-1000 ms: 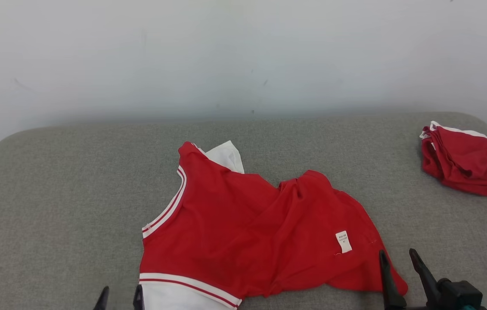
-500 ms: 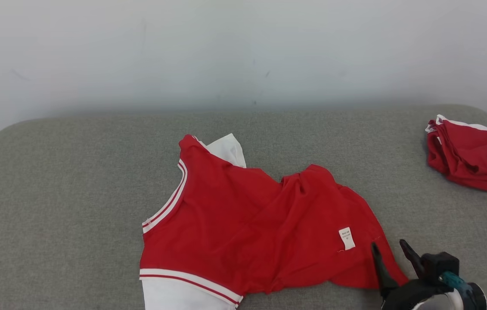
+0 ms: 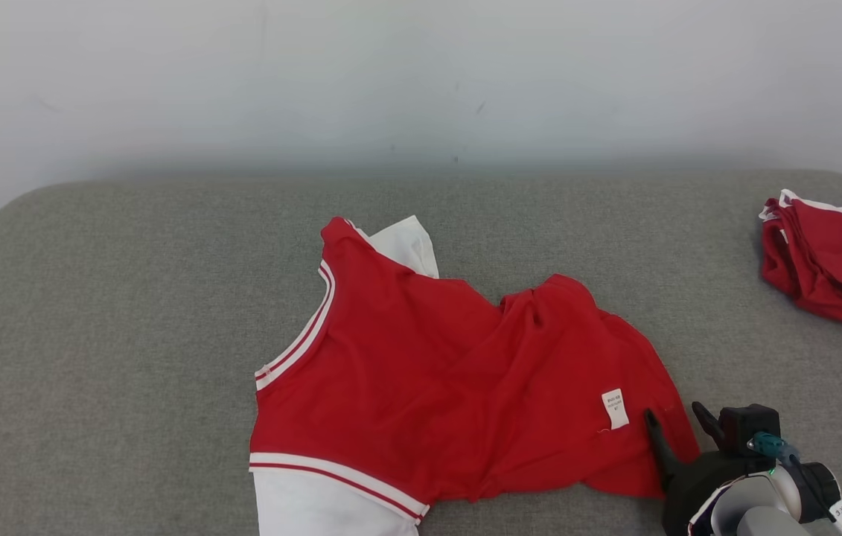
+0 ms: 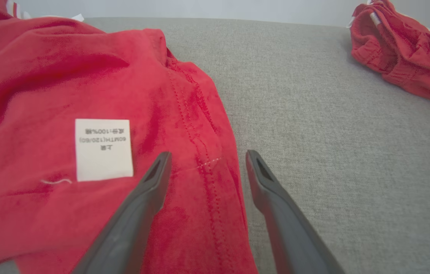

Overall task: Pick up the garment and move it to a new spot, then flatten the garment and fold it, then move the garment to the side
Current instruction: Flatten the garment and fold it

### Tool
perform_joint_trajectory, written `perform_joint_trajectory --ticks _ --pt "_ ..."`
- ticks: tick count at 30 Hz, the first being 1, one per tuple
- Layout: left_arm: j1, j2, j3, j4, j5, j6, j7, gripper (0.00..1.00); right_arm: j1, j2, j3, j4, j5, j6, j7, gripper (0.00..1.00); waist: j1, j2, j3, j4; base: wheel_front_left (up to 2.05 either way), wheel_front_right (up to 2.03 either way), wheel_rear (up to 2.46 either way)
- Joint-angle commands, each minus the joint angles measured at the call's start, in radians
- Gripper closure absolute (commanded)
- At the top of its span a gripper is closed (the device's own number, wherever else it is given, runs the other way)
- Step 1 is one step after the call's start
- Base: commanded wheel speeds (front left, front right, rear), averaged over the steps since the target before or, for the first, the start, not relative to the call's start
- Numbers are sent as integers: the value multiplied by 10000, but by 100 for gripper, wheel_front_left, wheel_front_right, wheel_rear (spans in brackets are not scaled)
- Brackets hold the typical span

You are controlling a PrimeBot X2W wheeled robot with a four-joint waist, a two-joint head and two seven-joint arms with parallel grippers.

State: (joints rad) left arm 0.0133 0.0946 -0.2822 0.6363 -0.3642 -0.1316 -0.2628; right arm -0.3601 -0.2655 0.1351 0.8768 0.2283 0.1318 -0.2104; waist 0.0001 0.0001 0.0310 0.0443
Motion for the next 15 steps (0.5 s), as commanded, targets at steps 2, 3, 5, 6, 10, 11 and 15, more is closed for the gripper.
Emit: perform_joint_trajectory --ticks 2,3,5,6,10,11,15 --pt "-150 -9 -94 171 -82 25 11 0 -223 -58 96 320 82 -29 -1 0 -1 -1 54 25 0 0 0" --pt "-201 -21 -129 212 -102 23 7 0 -308 -63 146 459 117 -29 -31 0 -1 -1 88 42 0 0 0" --pt "-315 -43 -196 273 -165 23 4 0 -467 -75 275 720 170 -29 -108 0 -1 -1 141 75 0 0 0" --pt "-378 -55 -232 315 -204 23 2 0 -536 -70 319 853 208 -29 -126 0 -1 -1 176 94 0 0 0" --pt "-592 -163 -560 576 -415 15 32 0 -791 -54 493 1284 349 -29 -241 56 -1 -1 250 154 0 0 0" --pt "-653 -197 -701 645 -456 6 43 49 -836 -36 549 1369 377 -29 -282 64 -1 -1 257 165 0 0 0" --pt "-836 -331 -1160 810 -857 -35 49 100 -882 -69 616 1543 451 -29 -448 100 -1 -1 203 179 0 0 0"
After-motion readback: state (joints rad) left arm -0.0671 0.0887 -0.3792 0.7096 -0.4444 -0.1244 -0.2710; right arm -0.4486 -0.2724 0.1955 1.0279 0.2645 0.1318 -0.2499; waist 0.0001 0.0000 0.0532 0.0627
